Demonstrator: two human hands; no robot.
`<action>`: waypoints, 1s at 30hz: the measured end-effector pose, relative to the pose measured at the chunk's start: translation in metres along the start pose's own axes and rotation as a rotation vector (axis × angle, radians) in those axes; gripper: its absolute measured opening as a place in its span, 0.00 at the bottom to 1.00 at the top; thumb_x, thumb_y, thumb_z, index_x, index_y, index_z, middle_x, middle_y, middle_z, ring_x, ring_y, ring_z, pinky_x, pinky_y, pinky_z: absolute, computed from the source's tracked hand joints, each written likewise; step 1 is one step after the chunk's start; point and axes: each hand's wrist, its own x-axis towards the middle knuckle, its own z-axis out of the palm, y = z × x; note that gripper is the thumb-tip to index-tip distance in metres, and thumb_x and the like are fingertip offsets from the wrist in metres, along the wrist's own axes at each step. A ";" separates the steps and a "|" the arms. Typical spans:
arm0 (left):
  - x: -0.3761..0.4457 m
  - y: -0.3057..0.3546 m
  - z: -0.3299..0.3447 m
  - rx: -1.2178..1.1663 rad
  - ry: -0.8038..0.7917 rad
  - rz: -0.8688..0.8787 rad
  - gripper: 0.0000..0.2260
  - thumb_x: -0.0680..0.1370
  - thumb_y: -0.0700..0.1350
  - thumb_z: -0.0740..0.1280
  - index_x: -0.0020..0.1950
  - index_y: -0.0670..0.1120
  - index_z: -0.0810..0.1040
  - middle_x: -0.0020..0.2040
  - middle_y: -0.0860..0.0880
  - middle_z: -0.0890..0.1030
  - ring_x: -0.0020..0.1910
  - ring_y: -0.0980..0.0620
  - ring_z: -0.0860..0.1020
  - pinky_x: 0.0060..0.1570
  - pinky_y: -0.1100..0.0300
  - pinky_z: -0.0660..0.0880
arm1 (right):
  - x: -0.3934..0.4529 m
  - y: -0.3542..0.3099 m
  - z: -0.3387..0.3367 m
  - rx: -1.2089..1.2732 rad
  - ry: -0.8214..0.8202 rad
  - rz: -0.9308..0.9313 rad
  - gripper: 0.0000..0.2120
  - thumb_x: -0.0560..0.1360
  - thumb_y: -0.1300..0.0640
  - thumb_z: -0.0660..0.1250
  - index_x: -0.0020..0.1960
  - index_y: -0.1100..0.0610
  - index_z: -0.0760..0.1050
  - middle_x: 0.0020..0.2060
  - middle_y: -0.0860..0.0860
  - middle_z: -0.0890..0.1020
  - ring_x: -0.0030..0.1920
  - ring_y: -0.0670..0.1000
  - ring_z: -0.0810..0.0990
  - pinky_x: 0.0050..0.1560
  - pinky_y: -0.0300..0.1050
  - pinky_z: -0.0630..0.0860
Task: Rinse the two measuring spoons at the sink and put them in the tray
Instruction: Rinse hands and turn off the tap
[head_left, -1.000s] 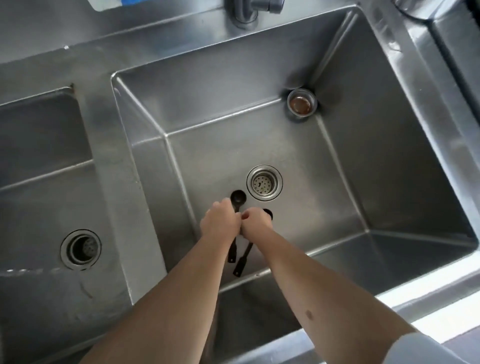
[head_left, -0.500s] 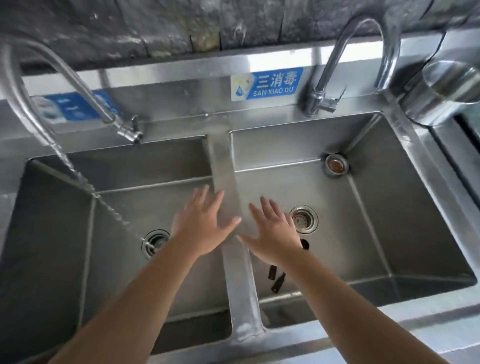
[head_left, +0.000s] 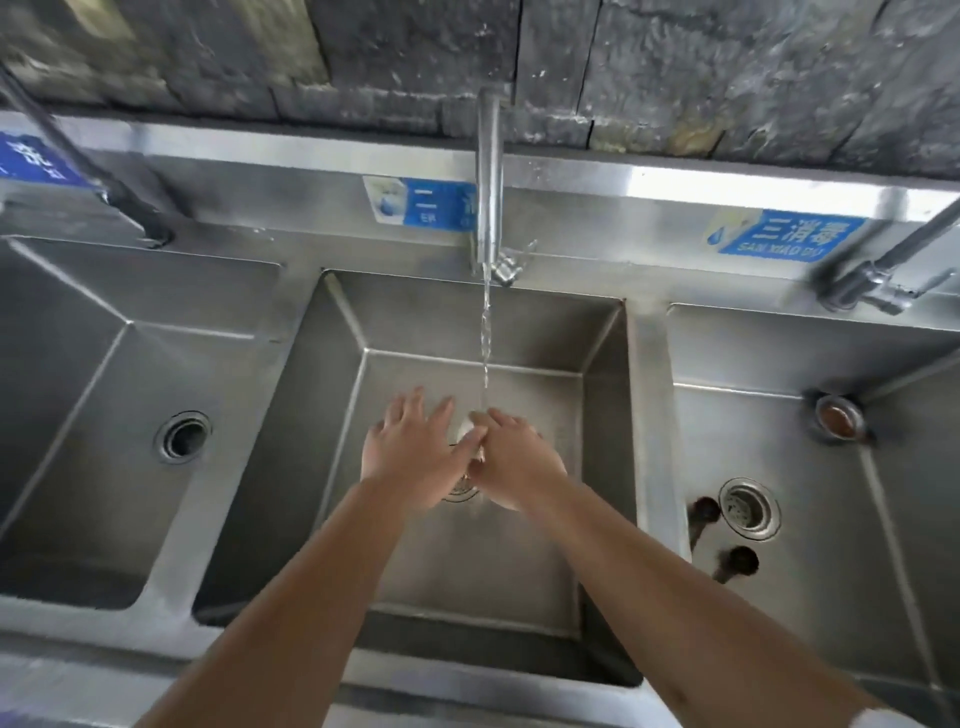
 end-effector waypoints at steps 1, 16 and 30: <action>0.003 -0.008 -0.001 -0.008 -0.011 0.001 0.37 0.71 0.72 0.42 0.76 0.58 0.57 0.80 0.45 0.55 0.78 0.44 0.52 0.73 0.44 0.55 | 0.007 -0.006 0.001 -0.012 0.009 0.009 0.26 0.75 0.50 0.59 0.73 0.51 0.64 0.72 0.51 0.69 0.72 0.56 0.65 0.68 0.55 0.65; 0.133 0.002 -0.073 0.038 0.090 0.348 0.29 0.78 0.52 0.58 0.78 0.53 0.52 0.79 0.40 0.56 0.74 0.37 0.60 0.66 0.38 0.66 | 0.108 -0.036 -0.063 0.059 0.227 0.186 0.23 0.76 0.52 0.55 0.71 0.53 0.64 0.63 0.58 0.77 0.61 0.61 0.76 0.58 0.57 0.77; 0.230 0.015 -0.080 0.021 -0.003 0.423 0.43 0.72 0.43 0.72 0.78 0.58 0.49 0.80 0.44 0.43 0.76 0.35 0.55 0.67 0.37 0.68 | 0.181 -0.020 -0.099 0.384 0.214 0.268 0.37 0.78 0.59 0.64 0.79 0.58 0.45 0.76 0.57 0.64 0.71 0.56 0.69 0.67 0.49 0.70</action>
